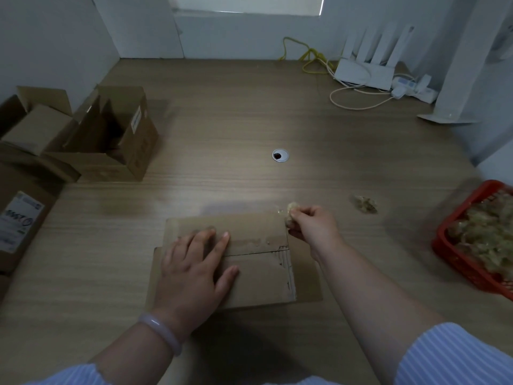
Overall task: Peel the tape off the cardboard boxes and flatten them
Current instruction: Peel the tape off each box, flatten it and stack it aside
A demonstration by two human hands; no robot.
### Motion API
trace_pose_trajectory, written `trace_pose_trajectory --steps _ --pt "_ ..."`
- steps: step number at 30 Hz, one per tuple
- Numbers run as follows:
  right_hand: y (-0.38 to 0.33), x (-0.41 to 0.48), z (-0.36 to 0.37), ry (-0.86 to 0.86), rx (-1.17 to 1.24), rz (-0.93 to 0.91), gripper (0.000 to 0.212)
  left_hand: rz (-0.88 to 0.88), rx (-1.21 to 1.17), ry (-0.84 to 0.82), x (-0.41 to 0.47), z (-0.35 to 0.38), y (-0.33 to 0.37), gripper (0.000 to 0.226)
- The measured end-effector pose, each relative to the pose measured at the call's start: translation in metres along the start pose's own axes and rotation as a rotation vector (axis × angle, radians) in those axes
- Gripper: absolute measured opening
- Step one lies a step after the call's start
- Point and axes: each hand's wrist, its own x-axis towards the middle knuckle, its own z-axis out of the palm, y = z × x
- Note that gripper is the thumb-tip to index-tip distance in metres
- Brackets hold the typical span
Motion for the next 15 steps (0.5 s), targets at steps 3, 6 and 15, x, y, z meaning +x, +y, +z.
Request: trace_pose_trajectory --steps 3,6,15 --pt "-0.007 0.001 0.002 0.087 -0.204 -0.203 0.021 -0.002 0.003 -0.005 0.0 0.001 -0.001 0.061" --pt "-0.012 -0.003 -0.002 0.079 -0.352 -0.338 0.035 -0.003 0.003 0.0 0.0 0.001 0.0 0.061" --pt "-0.01 -0.021 -0.022 -0.211 -0.207 -0.29 0.021 -0.006 -0.002 0.011 0.0 0.0 0.001 0.062"
